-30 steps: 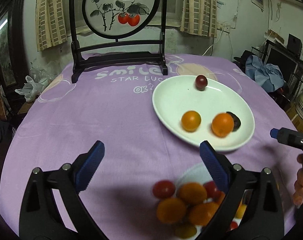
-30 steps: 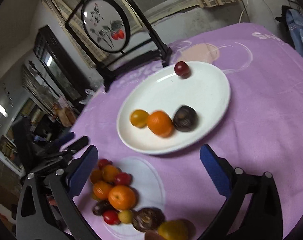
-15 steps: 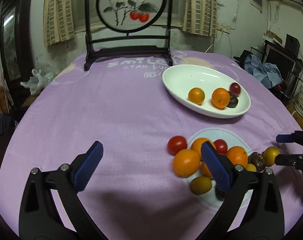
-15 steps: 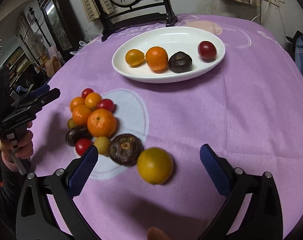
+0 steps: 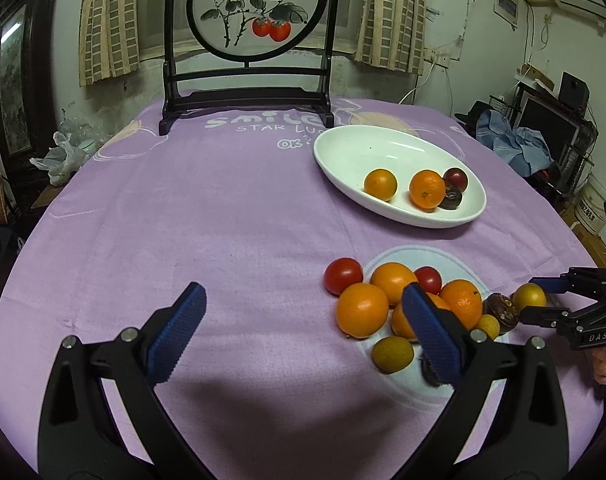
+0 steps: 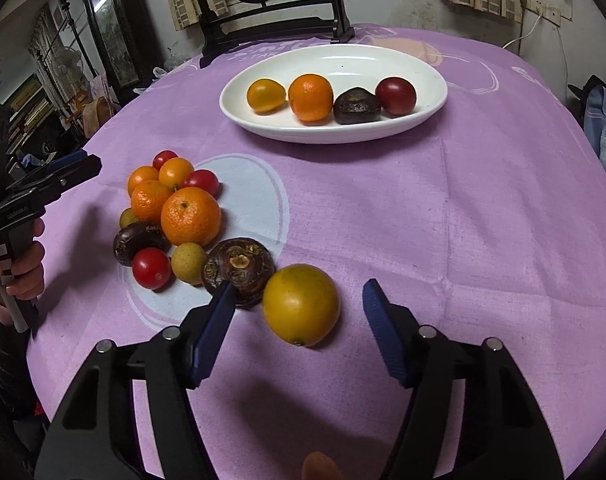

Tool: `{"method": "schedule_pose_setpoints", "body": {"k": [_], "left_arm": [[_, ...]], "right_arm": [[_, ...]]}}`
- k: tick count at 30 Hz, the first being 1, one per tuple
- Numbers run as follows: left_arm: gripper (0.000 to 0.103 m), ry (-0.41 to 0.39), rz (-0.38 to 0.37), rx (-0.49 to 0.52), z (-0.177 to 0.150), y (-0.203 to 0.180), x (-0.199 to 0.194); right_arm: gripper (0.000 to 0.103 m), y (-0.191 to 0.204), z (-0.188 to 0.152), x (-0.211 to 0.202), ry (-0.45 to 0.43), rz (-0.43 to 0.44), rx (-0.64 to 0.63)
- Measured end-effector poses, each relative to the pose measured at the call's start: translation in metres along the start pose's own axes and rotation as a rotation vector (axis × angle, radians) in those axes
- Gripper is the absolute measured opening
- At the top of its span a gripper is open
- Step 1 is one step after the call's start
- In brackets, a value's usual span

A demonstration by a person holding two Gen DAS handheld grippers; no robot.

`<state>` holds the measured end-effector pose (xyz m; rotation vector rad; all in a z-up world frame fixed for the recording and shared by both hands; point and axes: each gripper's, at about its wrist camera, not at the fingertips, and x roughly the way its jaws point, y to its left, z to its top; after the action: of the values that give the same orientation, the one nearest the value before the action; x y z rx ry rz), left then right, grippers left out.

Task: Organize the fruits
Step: 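Grasp a large yellow citrus with the right tool while the left tool grasps a dark purple fruit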

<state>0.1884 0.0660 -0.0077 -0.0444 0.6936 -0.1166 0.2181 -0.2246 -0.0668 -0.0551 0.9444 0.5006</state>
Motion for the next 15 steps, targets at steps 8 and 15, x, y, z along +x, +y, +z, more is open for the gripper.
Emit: {"method": "schedule_pose_setpoints", "body": {"k": [8, 15], "left_arm": [[0.095, 0.015, -0.160, 0.117, -0.008, -0.027, -0.006], [0.056, 0.085, -0.308, 0.298, -0.024, -0.067, -0.003]], "right_arm": [[0.040, -0.007, 0.000, -0.005, -0.021, 0.071, 0.045], [0.040, -0.008, -0.001, -0.007, -0.029, 0.069, 0.060]]}}
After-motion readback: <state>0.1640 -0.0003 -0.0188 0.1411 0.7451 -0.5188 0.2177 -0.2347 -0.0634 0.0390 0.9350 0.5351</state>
